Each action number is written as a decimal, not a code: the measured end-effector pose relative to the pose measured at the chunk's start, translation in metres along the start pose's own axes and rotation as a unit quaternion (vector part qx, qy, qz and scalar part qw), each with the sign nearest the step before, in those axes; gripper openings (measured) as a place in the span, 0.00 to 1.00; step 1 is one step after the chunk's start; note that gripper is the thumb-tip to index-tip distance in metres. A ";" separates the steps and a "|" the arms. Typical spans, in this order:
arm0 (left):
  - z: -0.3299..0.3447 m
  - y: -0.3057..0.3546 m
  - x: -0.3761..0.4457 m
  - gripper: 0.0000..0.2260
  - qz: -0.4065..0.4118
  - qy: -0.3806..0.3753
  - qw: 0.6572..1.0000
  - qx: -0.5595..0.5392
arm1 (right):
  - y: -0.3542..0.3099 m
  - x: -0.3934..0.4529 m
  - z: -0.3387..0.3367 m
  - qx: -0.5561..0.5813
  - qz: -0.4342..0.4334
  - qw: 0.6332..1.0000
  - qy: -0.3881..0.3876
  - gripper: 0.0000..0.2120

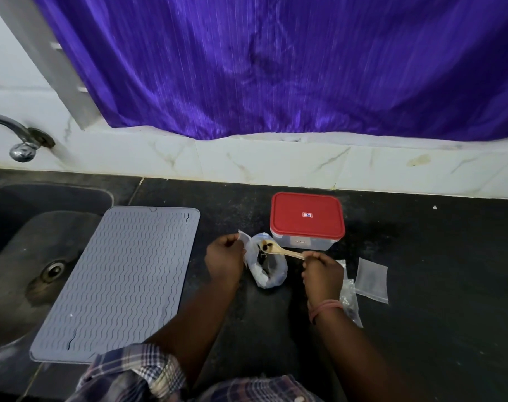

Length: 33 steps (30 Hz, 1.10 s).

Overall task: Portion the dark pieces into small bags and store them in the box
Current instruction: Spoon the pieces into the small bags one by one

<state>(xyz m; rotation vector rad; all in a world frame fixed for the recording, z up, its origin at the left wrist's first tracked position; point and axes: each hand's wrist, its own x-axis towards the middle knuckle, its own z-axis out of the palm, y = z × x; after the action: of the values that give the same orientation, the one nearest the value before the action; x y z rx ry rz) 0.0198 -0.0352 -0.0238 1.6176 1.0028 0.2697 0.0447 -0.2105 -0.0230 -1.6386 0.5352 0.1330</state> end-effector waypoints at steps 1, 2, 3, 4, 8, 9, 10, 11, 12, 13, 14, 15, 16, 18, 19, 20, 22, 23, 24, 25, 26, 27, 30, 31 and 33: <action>0.000 0.001 -0.003 0.05 0.009 -0.008 1.000 -0.003 | -0.004 -0.001 0.001 -0.003 -0.009 1.000 -0.001 0.08; 0.000 0.001 -0.004 0.05 0.018 -0.012 1.000 -0.001 | -0.009 -0.003 0.003 -0.012 -0.023 1.000 -0.004 0.06; 0.000 0.002 -0.006 0.05 0.023 -0.016 1.000 0.005 | -0.013 -0.006 0.006 -0.024 -0.042 0.999 -0.007 0.06; 0.000 0.003 -0.008 0.06 0.028 -0.017 0.999 0.013 | -0.016 -0.007 0.008 -0.037 -0.065 0.997 -0.009 0.08; 0.002 0.001 -0.011 0.10 0.052 -0.027 0.998 0.017 | -0.024 -0.015 0.018 -0.091 -0.152 0.984 -0.017 0.11; 0.002 0.000 -0.011 0.09 0.054 -0.028 0.998 0.016 | -0.024 -0.017 0.020 -0.110 -0.182 0.977 -0.016 0.10; 0.002 0.000 -0.012 0.09 0.057 -0.027 0.998 0.019 | -0.024 -0.019 0.021 -0.136 -0.224 0.965 -0.015 0.08; 0.001 0.001 -0.012 0.09 0.059 -0.024 0.998 0.025 | -0.023 -0.021 0.023 -0.166 -0.273 0.947 -0.017 0.07; 0.001 0.001 -0.012 0.09 0.063 -0.021 0.997 0.029 | -0.022 -0.023 0.025 -0.197 -0.321 0.926 -0.022 0.06; 0.001 0.002 -0.013 0.09 0.066 -0.018 0.997 0.032 | -0.022 -0.026 0.026 -0.223 -0.361 0.905 -0.034 0.06; 0.000 0.001 -0.012 0.09 0.065 -0.018 0.997 0.034 | -0.021 -0.028 0.026 -0.247 -0.396 0.883 -0.050 0.06; 0.000 0.000 -0.011 0.09 0.061 -0.021 0.997 0.033 | -0.021 -0.031 0.027 -0.268 -0.431 0.859 -0.066 0.07; -0.001 0.000 -0.011 0.09 0.051 -0.027 0.998 0.025 | -0.019 -0.033 0.027 -0.290 -0.461 0.834 -0.088 0.10; -0.004 -0.002 -0.009 0.08 0.030 -0.035 0.999 0.003 | -0.014 -0.035 0.029 -0.316 -0.481 0.803 -0.157 0.17; -0.005 -0.003 -0.008 0.09 0.022 -0.035 0.999 -0.003 | -0.011 -0.034 0.030 -0.331 -0.480 0.790 -0.191 0.18; -0.006 -0.003 -0.007 0.09 0.016 -0.033 0.999 -0.007 | -0.010 -0.032 0.030 -0.348 -0.485 0.775 -0.208 0.20; -0.006 -0.006 -0.004 0.09 0.009 -0.033 0.999 -0.010 | -0.007 -0.027 0.029 -0.357 -0.500 0.762 -0.202 0.19; -0.005 -0.008 -0.002 0.09 0.008 -0.034 0.999 -0.015 | -0.008 -0.027 0.027 -0.337 -0.502 0.774 -0.189 0.17; -0.005 -0.010 -0.001 0.10 0.005 -0.038 0.999 -0.021 | -0.010 -0.027 0.026 -0.306 -0.502 0.791 -0.169 0.17; -0.004 -0.012 0.001 0.11 0.002 -0.042 0.999 -0.028 | -0.012 -0.029 0.024 -0.269 -0.500 0.811 -0.144 0.17; -0.003 -0.011 0.001 0.10 -0.006 -0.042 0.999 -0.031 | -0.015 -0.029 0.022 -0.235 -0.491 0.831 -0.118 0.15; -0.002 -0.011 0.002 0.07 -0.011 -0.036 0.999 -0.032 | -0.017 -0.028 0.021 -0.208 -0.479 0.848 -0.088 0.13; 0.000 -0.007 0.003 0.06 -0.020 -0.007 0.999 -0.023 | -0.015 -0.017 0.011 -0.173 -0.443 0.880 -0.008 0.06; 0.001 -0.008 0.005 0.07 -0.024 0.002 1.000 -0.017 | -0.011 -0.013 0.007 -0.176 -0.434 0.884 0.005 0.05; 0.005 -0.009 0.007 0.07 -0.043 0.016 0.999 -0.007 | -0.001 -0.008 -0.001 -0.201 -0.429 0.881 0.009 0.04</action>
<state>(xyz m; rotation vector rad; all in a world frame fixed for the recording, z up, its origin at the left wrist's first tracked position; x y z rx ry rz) 0.0231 -0.0344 -0.0356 1.5587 1.0895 0.2441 0.0380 -0.2092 -0.0184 -2.1433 -0.2670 -0.4607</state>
